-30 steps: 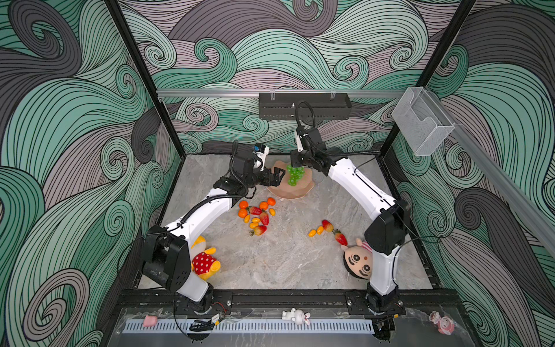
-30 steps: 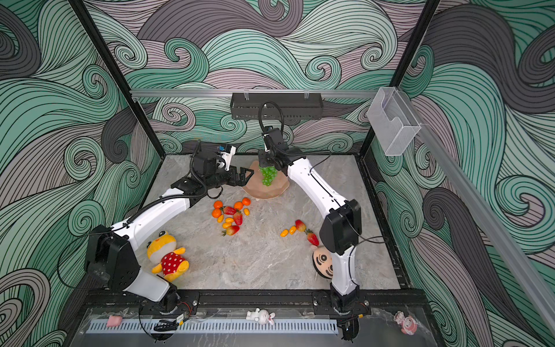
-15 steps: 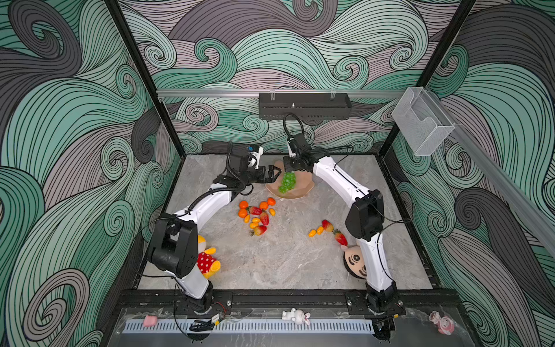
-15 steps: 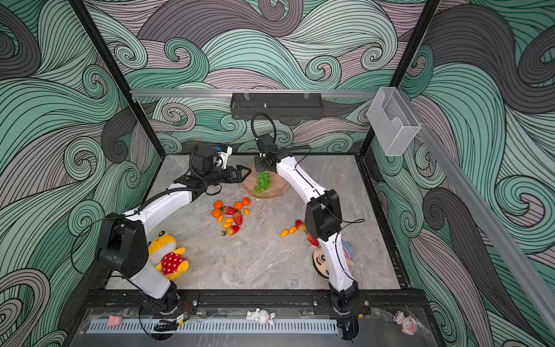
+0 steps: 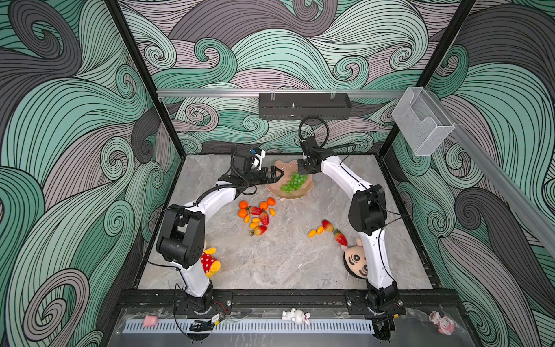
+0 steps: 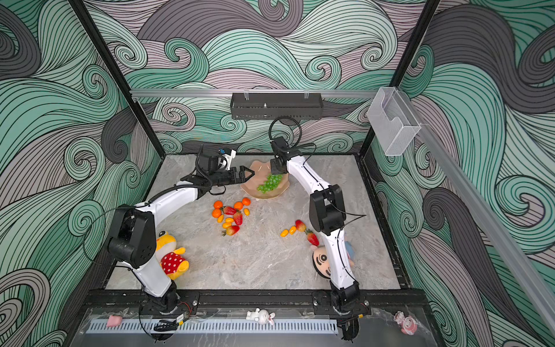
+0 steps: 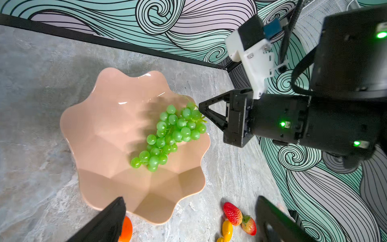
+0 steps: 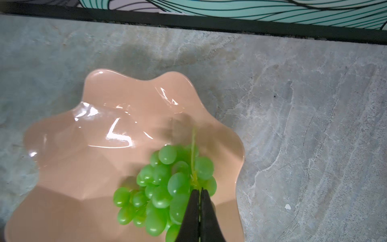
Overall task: Place and organize the fake fruits in the fruit bowl
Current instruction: 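Lower the grapes into the bowl and open the right gripper, then move right gripper toward the strawberry by the doll while left arm withdraws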
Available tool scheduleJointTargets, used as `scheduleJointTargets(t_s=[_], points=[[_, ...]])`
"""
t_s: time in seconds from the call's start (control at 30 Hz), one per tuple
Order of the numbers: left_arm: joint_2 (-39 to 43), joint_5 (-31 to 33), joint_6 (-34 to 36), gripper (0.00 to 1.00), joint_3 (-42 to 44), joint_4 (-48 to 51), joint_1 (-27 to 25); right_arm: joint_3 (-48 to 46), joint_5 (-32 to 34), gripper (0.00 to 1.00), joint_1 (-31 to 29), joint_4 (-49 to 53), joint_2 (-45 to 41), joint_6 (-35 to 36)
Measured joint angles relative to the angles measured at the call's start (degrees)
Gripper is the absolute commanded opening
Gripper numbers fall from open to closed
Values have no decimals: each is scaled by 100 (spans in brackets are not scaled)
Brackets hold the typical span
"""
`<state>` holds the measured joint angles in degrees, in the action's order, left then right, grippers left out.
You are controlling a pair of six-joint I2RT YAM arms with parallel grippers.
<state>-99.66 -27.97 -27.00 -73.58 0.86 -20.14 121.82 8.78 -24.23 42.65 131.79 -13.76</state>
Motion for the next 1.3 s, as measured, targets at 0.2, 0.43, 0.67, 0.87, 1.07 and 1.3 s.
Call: scheduleJointTargets(t_s=[0.2, 0.43, 0.67, 0.87, 1.07, 1.3], points=[[-22, 31, -101, 99, -219, 142, -111, 0, -2, 17, 101, 85, 122, 13], [-22, 181, -111, 99, -245, 334, -153, -140, 33, 29, 111, 111, -39, 109], [435, 887, 210, 99, -216, 796, -369, -1587, 44, 34, 111, -278, -1314, -28], [1296, 1150, 361, 99, 203, 1034, -514, -2935, 24, 42, 111, -981, -2271, -474], [1622, 1067, 603, 99, 772, 1556, -422, -3547, -328, 43, 223, -1497, -2146, -1213], [1755, 501, 691, 99, 975, 1587, -116, -3554, -708, 43, 411, -1856, -1635, -1838]])
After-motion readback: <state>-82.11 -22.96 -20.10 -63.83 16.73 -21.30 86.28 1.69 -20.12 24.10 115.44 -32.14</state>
